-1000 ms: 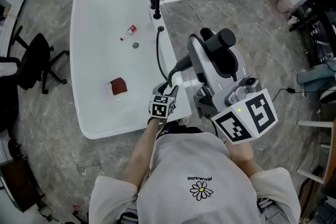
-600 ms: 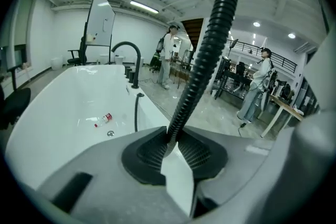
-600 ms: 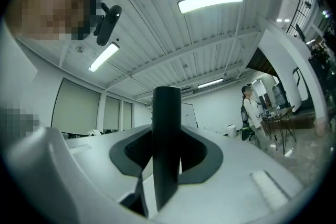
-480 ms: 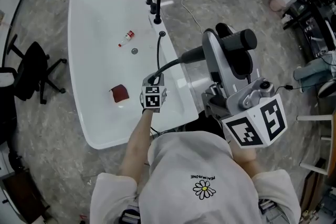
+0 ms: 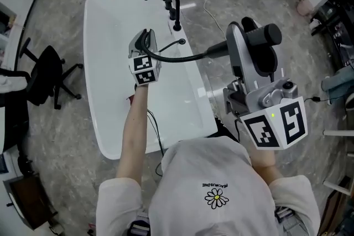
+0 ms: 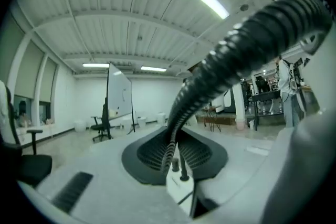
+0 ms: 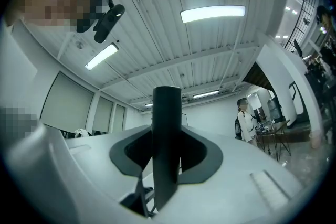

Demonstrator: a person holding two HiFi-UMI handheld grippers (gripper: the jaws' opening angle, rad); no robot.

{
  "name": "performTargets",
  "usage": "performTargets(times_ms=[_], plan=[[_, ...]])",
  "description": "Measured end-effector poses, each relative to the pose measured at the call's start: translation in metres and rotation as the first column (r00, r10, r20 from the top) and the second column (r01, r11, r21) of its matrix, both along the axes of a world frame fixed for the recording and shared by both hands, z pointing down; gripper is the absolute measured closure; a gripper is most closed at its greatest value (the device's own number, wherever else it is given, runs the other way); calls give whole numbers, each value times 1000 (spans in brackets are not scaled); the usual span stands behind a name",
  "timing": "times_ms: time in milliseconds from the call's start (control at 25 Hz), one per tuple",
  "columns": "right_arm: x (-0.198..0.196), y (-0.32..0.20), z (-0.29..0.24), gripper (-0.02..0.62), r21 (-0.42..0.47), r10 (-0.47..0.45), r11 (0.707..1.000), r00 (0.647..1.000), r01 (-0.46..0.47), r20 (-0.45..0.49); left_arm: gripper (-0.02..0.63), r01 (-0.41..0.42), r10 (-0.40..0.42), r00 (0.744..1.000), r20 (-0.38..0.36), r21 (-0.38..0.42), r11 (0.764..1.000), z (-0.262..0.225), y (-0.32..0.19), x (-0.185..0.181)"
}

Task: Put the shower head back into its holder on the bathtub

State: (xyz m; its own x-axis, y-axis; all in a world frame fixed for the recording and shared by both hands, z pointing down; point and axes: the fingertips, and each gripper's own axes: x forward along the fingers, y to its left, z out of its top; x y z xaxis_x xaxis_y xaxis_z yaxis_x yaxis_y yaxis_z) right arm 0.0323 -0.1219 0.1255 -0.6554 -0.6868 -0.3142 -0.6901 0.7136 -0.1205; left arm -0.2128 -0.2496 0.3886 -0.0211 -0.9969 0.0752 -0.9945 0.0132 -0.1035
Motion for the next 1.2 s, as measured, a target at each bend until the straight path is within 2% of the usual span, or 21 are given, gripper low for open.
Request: performTargets(times_ms=[80, 200, 280, 400, 520, 920, 1040, 1200], plan=[[4, -14, -1, 477, -4, 4, 1000, 1000, -4, 18, 546, -41, 38, 999, 34, 101, 994, -49, -16, 8], [11, -33, -4, 477, -18, 0, 1000, 999, 1, 54, 545, -118, 102, 992, 78, 230, 966, -111, -32, 30], [19, -44, -7, 477, -18, 9, 1000, 997, -8, 77, 545, -172, 147, 984, 104, 289, 942, -143, -44, 49], [31, -60, -11, 477, 0, 57, 998, 996, -58, 72, 545, -237, 216, 971, 98, 338, 911, -173, -62, 75], [39, -73, -3, 477, 7, 111, 994, 993, -112, 46, 545, -278, 256, 961, 107, 324, 904, -170, -80, 93], [69, -124, 31, 477, -72, 185, 981, 982, -182, 36, 545, -311, 308, 950, 44, 173, 935, -79, -126, 118], [77, -142, 37, 477, -110, 183, 978, 981, -176, 58, 545, -289, 287, 957, 43, 207, 935, -95, -116, 123], [79, -162, 42, 477, -151, 169, 977, 980, -152, 105, 545, -281, 284, 958, 34, 295, 913, -126, -99, 127]])
